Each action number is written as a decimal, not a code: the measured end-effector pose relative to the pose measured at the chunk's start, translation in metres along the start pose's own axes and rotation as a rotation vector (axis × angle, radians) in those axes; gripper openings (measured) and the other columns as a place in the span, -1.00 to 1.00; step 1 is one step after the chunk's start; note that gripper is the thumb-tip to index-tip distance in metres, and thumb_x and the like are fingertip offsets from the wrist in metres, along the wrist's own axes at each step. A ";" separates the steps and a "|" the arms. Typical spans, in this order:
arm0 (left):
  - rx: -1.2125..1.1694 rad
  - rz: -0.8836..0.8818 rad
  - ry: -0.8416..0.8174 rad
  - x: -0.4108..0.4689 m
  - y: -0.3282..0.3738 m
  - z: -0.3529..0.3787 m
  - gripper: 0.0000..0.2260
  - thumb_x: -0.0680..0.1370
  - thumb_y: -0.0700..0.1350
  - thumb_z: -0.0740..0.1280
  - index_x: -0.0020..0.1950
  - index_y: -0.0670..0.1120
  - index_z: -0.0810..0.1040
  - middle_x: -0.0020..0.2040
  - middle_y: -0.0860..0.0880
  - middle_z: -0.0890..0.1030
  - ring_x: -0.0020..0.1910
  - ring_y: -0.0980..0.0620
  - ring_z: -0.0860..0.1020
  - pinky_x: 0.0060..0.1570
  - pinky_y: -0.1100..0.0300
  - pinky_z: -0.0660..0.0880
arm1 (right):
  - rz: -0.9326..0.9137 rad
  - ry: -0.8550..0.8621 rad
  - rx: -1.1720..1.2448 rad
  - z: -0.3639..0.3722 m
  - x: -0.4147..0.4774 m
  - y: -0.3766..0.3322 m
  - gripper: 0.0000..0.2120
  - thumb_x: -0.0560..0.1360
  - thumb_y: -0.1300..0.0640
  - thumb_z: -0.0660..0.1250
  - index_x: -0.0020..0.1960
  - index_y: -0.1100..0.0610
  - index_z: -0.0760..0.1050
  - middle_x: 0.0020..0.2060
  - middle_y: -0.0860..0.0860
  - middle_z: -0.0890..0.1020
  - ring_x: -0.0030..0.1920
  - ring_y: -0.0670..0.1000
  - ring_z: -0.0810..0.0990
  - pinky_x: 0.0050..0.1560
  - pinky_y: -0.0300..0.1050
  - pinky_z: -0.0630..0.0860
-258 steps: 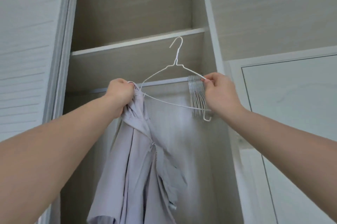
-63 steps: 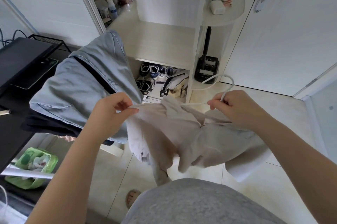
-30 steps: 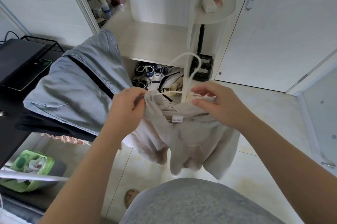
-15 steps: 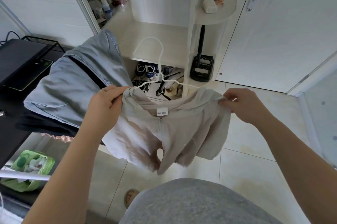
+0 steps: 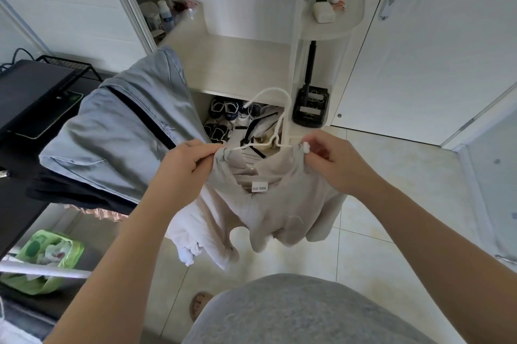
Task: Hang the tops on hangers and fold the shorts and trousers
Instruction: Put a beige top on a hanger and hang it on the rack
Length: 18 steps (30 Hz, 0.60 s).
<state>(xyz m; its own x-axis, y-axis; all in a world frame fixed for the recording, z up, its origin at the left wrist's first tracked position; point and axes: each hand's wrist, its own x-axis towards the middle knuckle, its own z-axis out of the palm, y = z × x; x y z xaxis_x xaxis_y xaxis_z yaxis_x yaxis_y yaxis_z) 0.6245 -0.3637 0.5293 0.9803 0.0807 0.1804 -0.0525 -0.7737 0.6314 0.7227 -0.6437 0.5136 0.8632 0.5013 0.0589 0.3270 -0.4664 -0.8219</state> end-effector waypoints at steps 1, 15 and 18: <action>0.005 0.015 -0.022 0.001 0.002 0.003 -0.68 0.63 -0.30 0.24 0.17 0.03 0.69 -0.27 0.00 0.53 -0.19 0.09 0.47 -0.20 0.14 0.42 | -0.025 -0.019 -0.006 0.002 0.001 -0.004 -0.92 0.59 0.15 0.29 0.00 0.01 0.55 -0.25 -0.02 0.64 -0.26 0.01 0.58 -0.19 -0.10 0.49; -0.087 -0.040 0.056 0.000 -0.009 0.006 -0.71 0.62 -0.31 0.27 0.11 0.00 0.70 -0.21 -0.05 0.59 -0.17 0.04 0.50 -0.16 0.10 0.42 | 0.181 -0.209 -0.030 -0.010 0.015 -0.001 -0.55 0.62 -0.16 0.23 -0.01 0.23 0.60 -0.25 0.01 0.55 -0.26 -0.03 0.47 -0.15 -0.12 0.36; -0.146 -0.072 0.094 -0.002 -0.018 -0.003 -0.70 0.61 -0.34 0.26 0.11 0.01 0.68 -0.19 0.09 0.60 -0.18 0.17 0.51 -0.16 0.26 0.41 | 0.197 -0.157 -0.086 -0.025 0.007 0.020 -0.78 0.60 -0.04 0.33 -0.04 0.11 0.63 -0.22 0.04 0.60 -0.30 -0.16 0.48 -0.26 -0.30 0.36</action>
<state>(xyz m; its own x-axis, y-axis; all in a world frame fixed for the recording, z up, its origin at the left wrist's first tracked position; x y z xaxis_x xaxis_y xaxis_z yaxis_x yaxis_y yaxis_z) 0.6227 -0.3480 0.5193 0.9609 0.1960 0.1958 -0.0165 -0.6651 0.7466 0.7449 -0.6676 0.5118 0.8457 0.4981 -0.1918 0.1952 -0.6231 -0.7574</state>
